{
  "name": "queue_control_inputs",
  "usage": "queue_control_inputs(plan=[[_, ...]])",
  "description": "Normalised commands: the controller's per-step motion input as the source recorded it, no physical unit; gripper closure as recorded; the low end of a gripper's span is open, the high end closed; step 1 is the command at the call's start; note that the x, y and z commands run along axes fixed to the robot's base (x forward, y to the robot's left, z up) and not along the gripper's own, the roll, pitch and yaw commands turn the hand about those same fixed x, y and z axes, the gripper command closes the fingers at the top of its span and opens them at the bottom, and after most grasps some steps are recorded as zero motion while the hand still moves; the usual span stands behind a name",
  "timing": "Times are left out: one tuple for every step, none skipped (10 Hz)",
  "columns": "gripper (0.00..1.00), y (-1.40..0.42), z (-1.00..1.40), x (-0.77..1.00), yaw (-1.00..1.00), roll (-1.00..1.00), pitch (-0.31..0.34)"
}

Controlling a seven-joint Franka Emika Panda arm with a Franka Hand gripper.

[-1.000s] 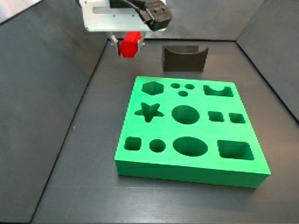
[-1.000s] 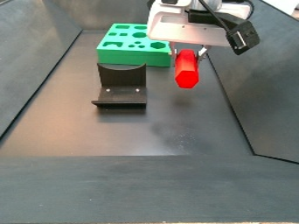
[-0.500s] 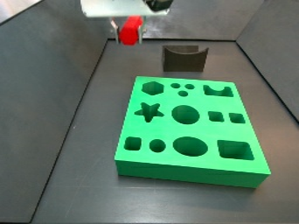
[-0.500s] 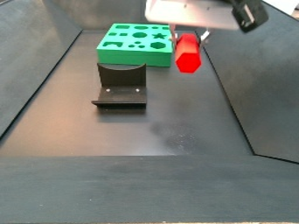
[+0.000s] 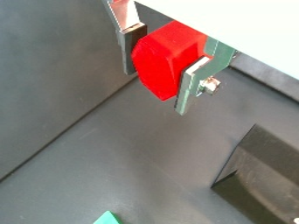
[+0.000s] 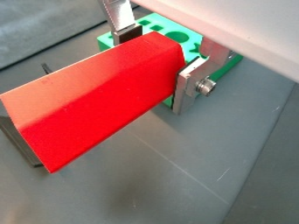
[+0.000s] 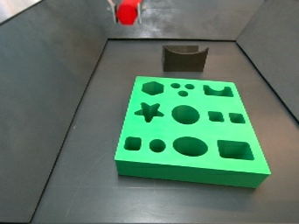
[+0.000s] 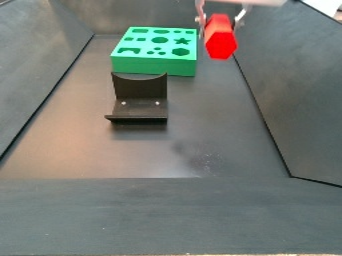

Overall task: Pick up the hexagon object. Move up. Place the hexagon object on the fixture. Regrasp the hexagon object. Move to above the board. Insert the hexagon object.
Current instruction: Place the hexagon object on the fixture.

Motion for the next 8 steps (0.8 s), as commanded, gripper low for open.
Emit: queue_control_inputs(plan=[[1.00,0.00,0.45,0.00,-0.02,-0.13,0.049],[1.00,0.00,0.31,0.00,-0.02,-0.13,0.057],[1.00,0.23,-0.06,1.00,0.16,-0.20,0.422],[1.00,0.23,-0.12,1.00,0.14,-0.20,0.418],[1.00,0.20,-0.11,1.00,0.11,-0.18,0.376],[1.00,0.16,-0.06,1.00,0.05,-0.15,0.292],[1.00,0.15,-0.06,1.00,0.03,-0.12,0.235],[1.00,0.13,-0.06,1.00,0.00,-0.08,0.172]])
